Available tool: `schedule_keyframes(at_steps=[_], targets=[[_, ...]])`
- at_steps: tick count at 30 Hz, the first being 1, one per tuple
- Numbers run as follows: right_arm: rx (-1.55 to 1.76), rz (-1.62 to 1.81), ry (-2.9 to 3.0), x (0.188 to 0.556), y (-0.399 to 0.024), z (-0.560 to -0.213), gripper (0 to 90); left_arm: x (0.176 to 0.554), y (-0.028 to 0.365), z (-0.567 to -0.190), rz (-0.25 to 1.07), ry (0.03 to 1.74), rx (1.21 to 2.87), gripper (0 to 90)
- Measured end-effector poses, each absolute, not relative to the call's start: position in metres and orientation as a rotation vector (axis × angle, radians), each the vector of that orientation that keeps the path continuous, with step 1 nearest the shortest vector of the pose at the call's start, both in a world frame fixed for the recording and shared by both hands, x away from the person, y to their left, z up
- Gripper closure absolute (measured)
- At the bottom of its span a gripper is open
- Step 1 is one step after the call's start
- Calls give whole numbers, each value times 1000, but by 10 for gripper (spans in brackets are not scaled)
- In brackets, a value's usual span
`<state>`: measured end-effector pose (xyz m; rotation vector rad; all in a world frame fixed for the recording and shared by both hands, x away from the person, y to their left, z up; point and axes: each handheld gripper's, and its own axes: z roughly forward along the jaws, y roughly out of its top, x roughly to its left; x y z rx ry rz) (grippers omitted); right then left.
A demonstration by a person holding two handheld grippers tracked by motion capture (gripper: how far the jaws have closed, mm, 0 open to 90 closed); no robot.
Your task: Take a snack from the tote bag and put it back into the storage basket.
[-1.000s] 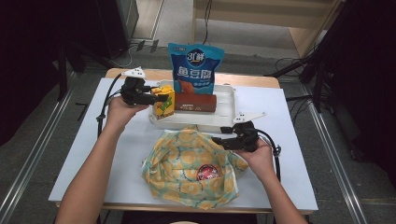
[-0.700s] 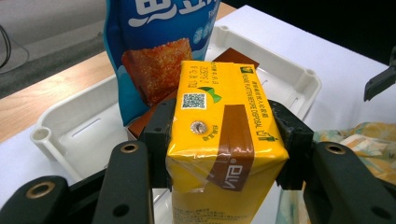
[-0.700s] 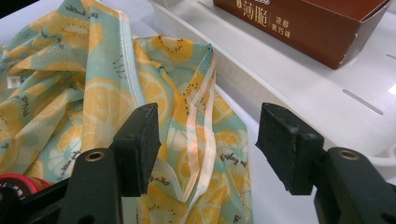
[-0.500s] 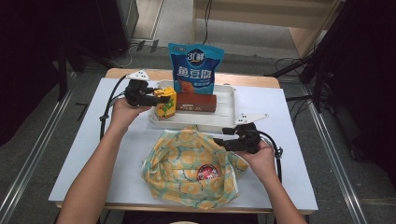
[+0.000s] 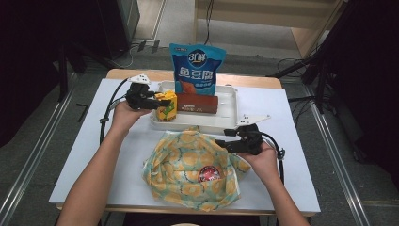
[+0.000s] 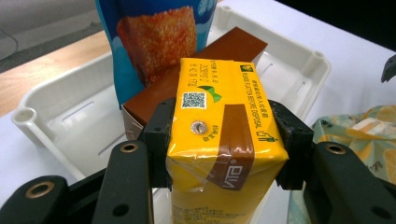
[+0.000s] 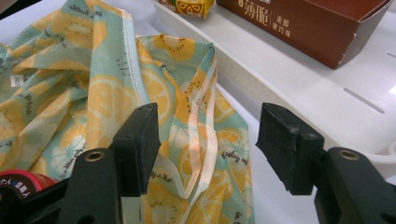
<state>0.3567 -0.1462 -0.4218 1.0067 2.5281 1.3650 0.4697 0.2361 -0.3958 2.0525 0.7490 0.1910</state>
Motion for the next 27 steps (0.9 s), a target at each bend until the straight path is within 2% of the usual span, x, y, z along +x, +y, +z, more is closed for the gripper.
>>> schedule_keyframes(at_steps=[17, 27], targets=[[1009, 1363, 2539, 357, -145, -423, 402, 460, 245, -407, 184, 777, 2058, 497], [1002, 1362, 2541, 357, -145, -424, 402, 456, 242, -409, 152, 814, 2103, 393]])
